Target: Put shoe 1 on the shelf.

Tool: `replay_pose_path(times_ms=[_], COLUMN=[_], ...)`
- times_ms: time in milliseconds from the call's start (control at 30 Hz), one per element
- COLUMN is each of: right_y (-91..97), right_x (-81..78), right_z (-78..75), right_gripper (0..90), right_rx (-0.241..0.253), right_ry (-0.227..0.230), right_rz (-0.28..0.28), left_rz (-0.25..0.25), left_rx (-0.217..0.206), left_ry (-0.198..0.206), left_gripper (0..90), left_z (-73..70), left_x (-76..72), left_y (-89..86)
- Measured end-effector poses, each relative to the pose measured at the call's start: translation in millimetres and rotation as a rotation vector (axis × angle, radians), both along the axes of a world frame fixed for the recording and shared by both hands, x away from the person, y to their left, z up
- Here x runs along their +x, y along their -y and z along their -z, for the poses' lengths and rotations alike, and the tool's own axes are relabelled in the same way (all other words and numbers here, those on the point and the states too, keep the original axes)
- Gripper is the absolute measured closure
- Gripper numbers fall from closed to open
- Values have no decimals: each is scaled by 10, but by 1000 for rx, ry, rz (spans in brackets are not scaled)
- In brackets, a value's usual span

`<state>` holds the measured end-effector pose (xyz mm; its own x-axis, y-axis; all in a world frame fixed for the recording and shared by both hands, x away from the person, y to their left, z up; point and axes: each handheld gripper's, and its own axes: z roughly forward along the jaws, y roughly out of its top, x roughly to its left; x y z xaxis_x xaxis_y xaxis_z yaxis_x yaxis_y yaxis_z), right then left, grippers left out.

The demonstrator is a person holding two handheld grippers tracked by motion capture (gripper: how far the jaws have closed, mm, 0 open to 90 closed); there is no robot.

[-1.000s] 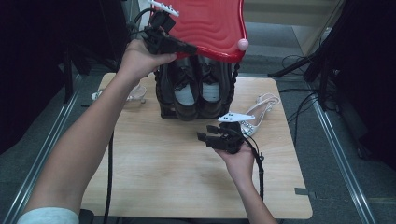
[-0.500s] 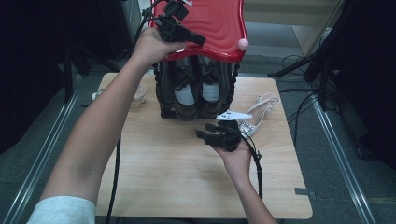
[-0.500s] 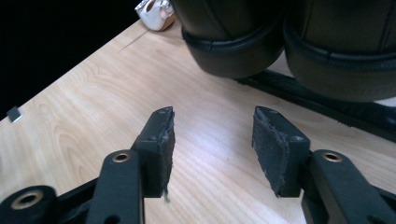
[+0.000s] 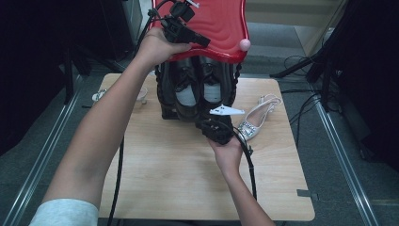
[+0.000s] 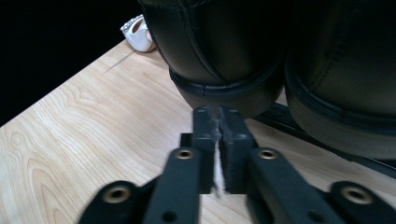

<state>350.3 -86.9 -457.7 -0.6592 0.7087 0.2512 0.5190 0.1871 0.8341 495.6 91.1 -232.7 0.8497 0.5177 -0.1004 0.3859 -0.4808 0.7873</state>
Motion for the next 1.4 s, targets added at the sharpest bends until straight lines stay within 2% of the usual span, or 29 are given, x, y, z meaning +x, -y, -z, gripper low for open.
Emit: replay_pose_path(times_ms=[200,600,800,900,933,967,1000,1067,1200,1300,1400], right_y=[-33,-85,-150,-206,-212,-226,-237,-272,-294,-367,-445], right_x=[59,93,165,211,222,253,262,262,257,231,226], right_z=[42,22,-19,-66,-80,-108,-114,-112,-108,-112,-111], right_gripper=[900,900,900,900,900,900,900,900,900,900,900], right_rx=[-12,-20,-13,-13,2,0,2,-20,-13,-59,-75], right_ry=[-12,-5,3,22,30,10,8,28,27,67,82], right_rz=[15,27,48,65,79,81,82,82,96,113,109], left_rz=[-8,-19,-20,-20,-16,-20,-18,-18,-20,-22,-22], left_rx=[4,-4,-10,-13,-7,-6,-8,-9,-13,-17,-16], left_ry=[17,7,0,-3,2,9,5,0,-7,-11,-9], left_gripper=[897,900,899,899,899,899,899,899,900,900,900], left_z=[7,14,16,18,17,18,18,18,19,20,20], left_x=[-19,-11,-8,-9,-10,-12,-10,-5,-2,-1,0], left_y=[3,-7,-8,-14,-18,-18,-22,-24,-21,-22,-22])
